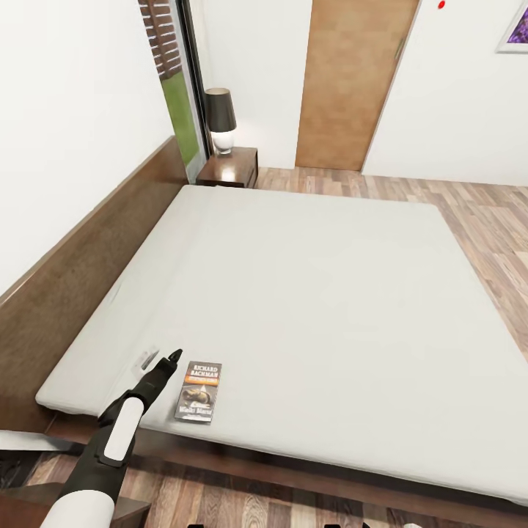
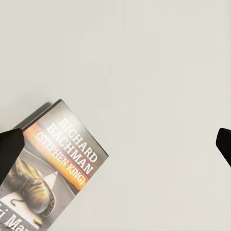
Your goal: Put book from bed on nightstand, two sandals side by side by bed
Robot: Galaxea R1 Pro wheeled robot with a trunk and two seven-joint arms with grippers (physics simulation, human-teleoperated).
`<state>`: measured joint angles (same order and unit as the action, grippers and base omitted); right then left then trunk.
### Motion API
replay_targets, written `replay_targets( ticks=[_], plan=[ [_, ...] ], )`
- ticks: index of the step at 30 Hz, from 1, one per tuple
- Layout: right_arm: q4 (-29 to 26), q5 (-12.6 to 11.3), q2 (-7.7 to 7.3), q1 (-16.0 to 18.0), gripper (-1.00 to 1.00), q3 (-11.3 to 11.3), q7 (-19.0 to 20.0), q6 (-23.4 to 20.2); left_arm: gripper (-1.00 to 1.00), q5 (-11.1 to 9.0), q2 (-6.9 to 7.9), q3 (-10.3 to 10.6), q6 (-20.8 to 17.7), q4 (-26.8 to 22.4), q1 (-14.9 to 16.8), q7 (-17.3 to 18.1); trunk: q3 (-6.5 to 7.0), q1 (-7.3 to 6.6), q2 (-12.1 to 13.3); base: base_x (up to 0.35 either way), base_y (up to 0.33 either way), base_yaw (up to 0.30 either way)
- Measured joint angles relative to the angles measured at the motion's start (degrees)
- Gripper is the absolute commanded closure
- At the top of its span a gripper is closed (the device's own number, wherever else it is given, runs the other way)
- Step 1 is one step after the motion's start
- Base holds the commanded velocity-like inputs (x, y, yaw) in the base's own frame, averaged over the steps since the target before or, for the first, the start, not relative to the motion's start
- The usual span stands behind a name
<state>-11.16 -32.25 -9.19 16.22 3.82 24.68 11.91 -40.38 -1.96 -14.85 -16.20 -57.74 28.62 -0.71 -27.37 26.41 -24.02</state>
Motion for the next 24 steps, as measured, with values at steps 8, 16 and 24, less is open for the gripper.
replay_targets(
  ticks=[8, 16, 24],
  plan=[
    [0.0, 0.0, 0.00, 0.0, -1.00, 0.0, 0.0, 0.0, -1.00, 0.0, 0.00, 0.0, 0.0, 0.0, 0.0, 0.0, -1.44, 1.76, -3.2, 0.000, 0.000, 0.000],
    [0.0, 0.0, 0.01, 0.0, -1.00, 0.0, 0.0, 0.0, -1.00, 0.0, 0.05, 0.0, 0.0, 0.0, 0.0, 0.0, -2.89, 3.52, -6.4, 0.000, 0.000, 0.000],
    [0.0, 0.0, 0.02, 0.0, -1.00, 0.0, 0.0, 0.0, -1.00, 0.0, 0.08, 0.0, 0.0, 0.0, 0.0, 0.0, -4.33, 5.28, -9.7, 0.000, 0.000, 0.000]
  ],
)
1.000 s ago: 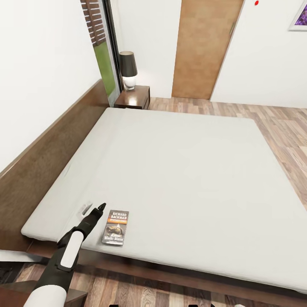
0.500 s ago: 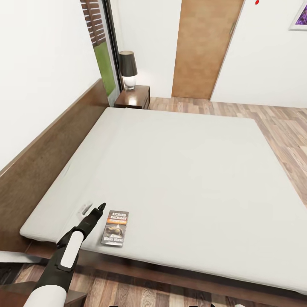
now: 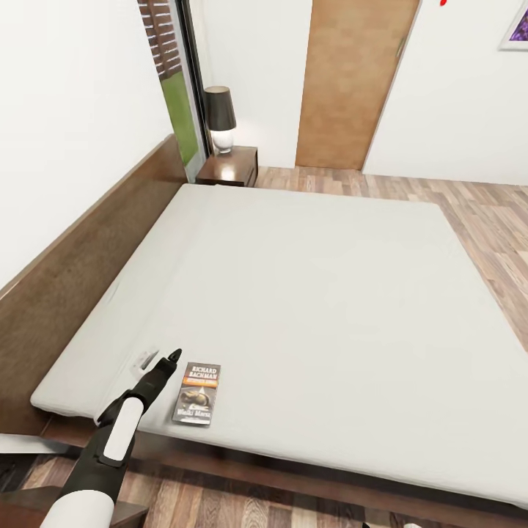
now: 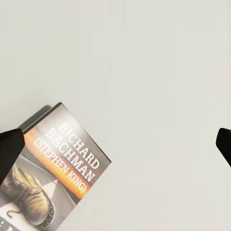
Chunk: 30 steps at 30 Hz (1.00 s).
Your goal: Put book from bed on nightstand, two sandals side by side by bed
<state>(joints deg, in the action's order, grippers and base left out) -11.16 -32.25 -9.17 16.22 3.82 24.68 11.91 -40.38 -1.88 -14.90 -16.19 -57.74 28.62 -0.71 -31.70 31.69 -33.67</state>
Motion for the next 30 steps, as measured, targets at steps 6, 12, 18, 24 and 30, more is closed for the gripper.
replay_targets(
  ticks=[6, 12, 18, 24, 30],
  plan=[
    [0.0, 0.0, -0.02, 0.0, -1.00, 0.0, 0.0, 0.0, -1.00, 0.0, 0.00, 0.0, 0.0, 0.0, 0.0, 0.0, -1.08, 1.32, -2.4, 0.000, 0.000, 0.000],
    [0.0, 0.0, -0.01, 0.0, -1.00, 0.0, 0.0, 0.0, -1.00, 0.0, 0.00, 0.0, 0.0, 0.0, 0.0, 0.0, -2.16, 2.64, -4.8, 0.000, 0.000, 0.000],
    [0.0, 0.0, -0.02, 0.0, -1.00, 0.0, 0.0, 0.0, -1.00, 0.0, -0.01, 0.0, 0.0, 0.0, 0.0, 0.0, -3.24, 3.96, -7.2, 0.000, 0.000, 0.000],
    [0.0, 0.0, -0.02, 0.0, -1.00, 0.0, 0.0, 0.0, -1.00, 0.0, 0.01, 0.0, 0.0, 0.0, 0.0, 0.0, -4.32, 5.28, -9.6, 0.000, 0.000, 0.000],
    [0.0, 0.0, 0.00, 0.0, -1.00, 0.0, 0.0, 0.0, -1.00, 0.0, 0.05, -0.2, 0.3, 0.0, 0.0, 0.0, -5.40, 6.60, -12.1, 0.000, 0.000, 0.000]
  ],
)
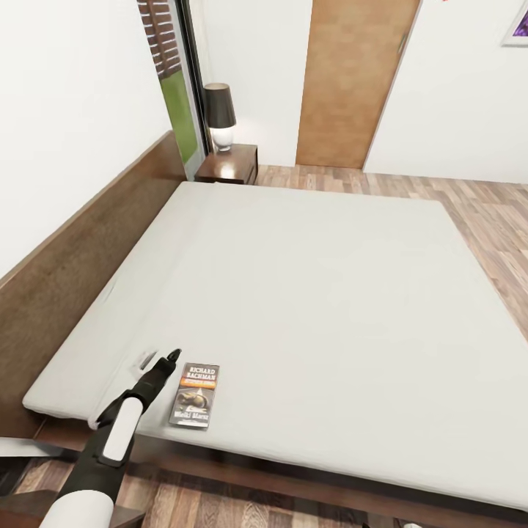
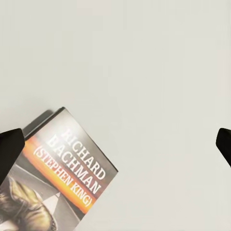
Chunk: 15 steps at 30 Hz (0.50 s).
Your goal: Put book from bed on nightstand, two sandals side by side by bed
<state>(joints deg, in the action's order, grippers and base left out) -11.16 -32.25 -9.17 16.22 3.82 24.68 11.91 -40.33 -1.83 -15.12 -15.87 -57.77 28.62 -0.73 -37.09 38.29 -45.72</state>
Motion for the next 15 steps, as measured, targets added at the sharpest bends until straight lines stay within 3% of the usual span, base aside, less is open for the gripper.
replay_targets(
  ticks=[6, 15],
  plan=[
    [0.0, 0.0, -0.02, 0.0, -1.00, 0.0, 0.0, 0.0, -1.00, 0.1, 0.04, -1.7, 2.3, 0.0, 0.0, 0.0, -0.37, 0.44, -0.8, 0.000, 0.000, 0.000],
    [0.1, 0.0, -0.01, 0.0, -1.00, 0.0, 0.0, 0.0, -1.00, 0.1, 0.04, -2.1, 2.8, 0.0, 0.0, 0.0, -0.37, 0.44, -0.8, 0.000, 0.000, 0.000]
  ],
)
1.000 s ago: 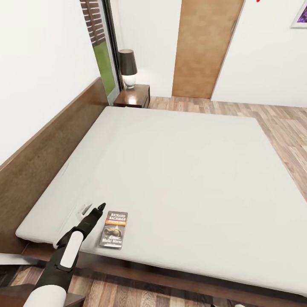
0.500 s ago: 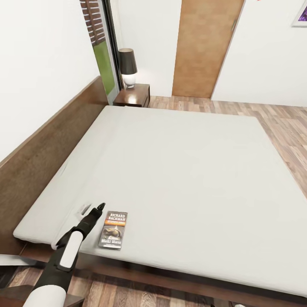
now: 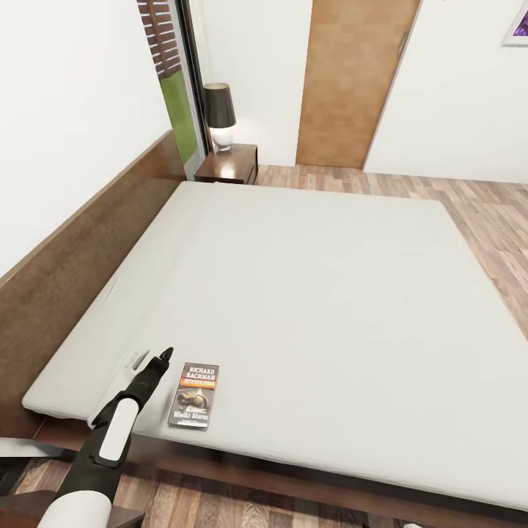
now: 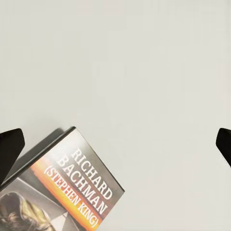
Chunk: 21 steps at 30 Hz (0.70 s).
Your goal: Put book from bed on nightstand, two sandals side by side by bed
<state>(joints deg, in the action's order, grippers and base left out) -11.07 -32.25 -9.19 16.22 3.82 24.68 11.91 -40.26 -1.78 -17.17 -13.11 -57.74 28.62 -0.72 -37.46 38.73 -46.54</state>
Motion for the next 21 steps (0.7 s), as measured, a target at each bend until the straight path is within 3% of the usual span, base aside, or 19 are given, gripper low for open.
replay_targets(
  ticks=[21],
  plan=[
    [0.0, 0.0, 0.03, 0.0, -1.00, 0.0, 0.0, 0.0, -1.00, 0.0, 0.00, 0.0, 0.0, 0.0, 0.0, 0.0, -3.59, 4.39, -8.0, 0.000, 0.000, 0.000]
  ],
)
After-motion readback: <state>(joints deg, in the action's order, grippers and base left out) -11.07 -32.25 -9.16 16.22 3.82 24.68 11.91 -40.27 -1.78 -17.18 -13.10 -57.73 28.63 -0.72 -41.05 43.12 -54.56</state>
